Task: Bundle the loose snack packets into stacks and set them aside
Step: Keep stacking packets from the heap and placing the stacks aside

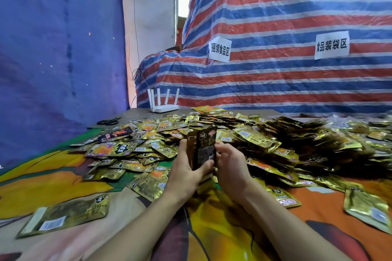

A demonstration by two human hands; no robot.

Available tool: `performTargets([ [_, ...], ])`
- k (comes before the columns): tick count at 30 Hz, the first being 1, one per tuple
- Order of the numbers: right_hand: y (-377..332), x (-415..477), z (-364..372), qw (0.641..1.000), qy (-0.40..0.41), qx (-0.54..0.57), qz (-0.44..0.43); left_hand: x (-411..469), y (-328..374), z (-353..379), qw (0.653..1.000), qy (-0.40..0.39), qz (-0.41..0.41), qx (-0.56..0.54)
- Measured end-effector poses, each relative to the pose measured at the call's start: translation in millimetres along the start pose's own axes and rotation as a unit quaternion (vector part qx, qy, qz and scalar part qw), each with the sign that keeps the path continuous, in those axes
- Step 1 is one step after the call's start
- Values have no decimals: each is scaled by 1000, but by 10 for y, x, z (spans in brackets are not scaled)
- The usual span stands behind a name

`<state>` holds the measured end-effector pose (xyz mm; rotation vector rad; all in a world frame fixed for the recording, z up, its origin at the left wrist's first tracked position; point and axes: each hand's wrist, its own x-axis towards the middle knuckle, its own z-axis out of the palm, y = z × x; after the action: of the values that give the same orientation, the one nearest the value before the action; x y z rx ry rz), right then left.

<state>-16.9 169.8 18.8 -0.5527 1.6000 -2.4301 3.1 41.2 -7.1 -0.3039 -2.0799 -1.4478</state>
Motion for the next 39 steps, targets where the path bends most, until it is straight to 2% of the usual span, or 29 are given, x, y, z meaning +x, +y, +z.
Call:
performTargets([
  [5,43,2,-2,999,18,-36,37,33,-69,42,994,-20,-32,-100],
  [8,63,-4,11,998,18,-37,39,62,-52,31,995,-14,-28,-94],
  [13,44,-8,22,994,67,-81,-35,50,-39,50,995,-52,-9,-79],
  [17,-31,-96,-39,960,109,-242,-91,-3,-35,45,991,-66,-17,-111],
  [20,-141,-171,-164,900,138,-396,-119,-33,34,23,989,-100,2,-105],
  [23,-355,-326,-350,817,127,-553,-107,-44,53,33,987,-151,48,-40],
  [26,-655,-521,-618,711,146,-686,-47,-57,69,42,981,-185,63,-17],
  [29,-996,-680,-972,597,192,-777,50,-63,92,40,979,-191,68,-15],
  [33,-1442,-904,-1528,490,239,-827,136,-53,87,37,979,-194,65,-20],
  [36,-1569,-1088,-1879,455,250,-835,182,-53,74,41,980,-190,56,-25],
  [39,-1474,-1213,-2072,459,244,-826,217,-50,66,44,981,-187,50,-28],
])
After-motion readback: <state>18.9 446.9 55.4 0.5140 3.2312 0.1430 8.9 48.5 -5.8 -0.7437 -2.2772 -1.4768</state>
